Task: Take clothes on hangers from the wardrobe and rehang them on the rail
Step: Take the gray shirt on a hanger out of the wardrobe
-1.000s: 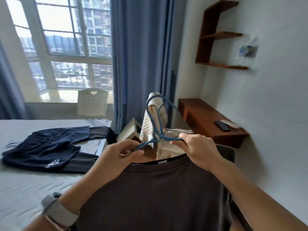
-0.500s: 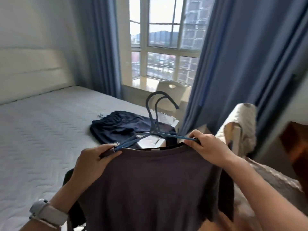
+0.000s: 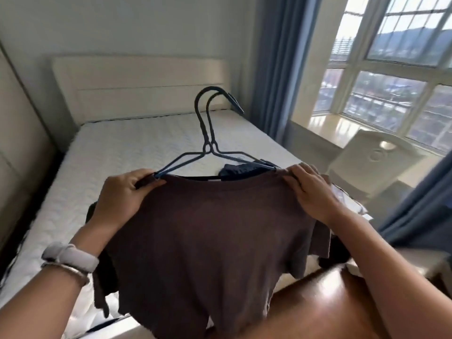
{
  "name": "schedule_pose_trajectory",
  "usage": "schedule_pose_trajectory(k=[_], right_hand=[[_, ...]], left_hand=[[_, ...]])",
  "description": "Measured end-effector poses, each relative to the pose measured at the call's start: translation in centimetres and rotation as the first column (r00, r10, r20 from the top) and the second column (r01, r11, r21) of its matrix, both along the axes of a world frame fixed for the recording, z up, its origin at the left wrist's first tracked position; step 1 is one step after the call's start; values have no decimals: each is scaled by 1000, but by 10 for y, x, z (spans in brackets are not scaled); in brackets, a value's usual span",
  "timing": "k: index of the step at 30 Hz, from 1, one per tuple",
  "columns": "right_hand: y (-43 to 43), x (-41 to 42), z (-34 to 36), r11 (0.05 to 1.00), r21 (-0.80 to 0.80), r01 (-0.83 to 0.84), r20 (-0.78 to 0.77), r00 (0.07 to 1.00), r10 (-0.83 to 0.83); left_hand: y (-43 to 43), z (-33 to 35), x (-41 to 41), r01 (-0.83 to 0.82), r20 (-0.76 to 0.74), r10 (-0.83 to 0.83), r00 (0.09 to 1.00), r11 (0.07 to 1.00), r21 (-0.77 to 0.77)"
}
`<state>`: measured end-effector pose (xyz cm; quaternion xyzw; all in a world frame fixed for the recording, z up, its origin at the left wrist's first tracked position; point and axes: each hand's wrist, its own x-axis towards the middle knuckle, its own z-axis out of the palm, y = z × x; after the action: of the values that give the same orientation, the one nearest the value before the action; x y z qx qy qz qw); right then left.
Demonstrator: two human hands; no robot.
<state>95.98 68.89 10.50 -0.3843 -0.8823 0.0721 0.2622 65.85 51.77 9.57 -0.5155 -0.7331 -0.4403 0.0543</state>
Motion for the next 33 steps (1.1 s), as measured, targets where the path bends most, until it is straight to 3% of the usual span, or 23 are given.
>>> schedule_pose_trajectory(k=[9, 16, 22, 27, 33], right_hand=[[138, -110, 6, 984, 148, -96, -53, 993, 105], [269, -264, 16, 986, 109, -126, -89, 987, 135], [368, -391, -35, 997, -31, -76, 114, 990, 79], [434, -488, -108, 997, -68, 27, 198, 980, -13], [492, -572, -238, 896, -437, 77, 123, 992, -25]], left_hand=[[88, 14, -87, -155, -346, 140, 928, 988, -15], [197, 16, -214, -292, -307, 253, 918, 953, -86], [308, -39, -327, -426, -231, 365, 902, 841, -333], [389, -116, -404, -449, -11, 484, 875, 803, -393], [452, -242, -465, -465, 86, 581, 809, 724, -509]])
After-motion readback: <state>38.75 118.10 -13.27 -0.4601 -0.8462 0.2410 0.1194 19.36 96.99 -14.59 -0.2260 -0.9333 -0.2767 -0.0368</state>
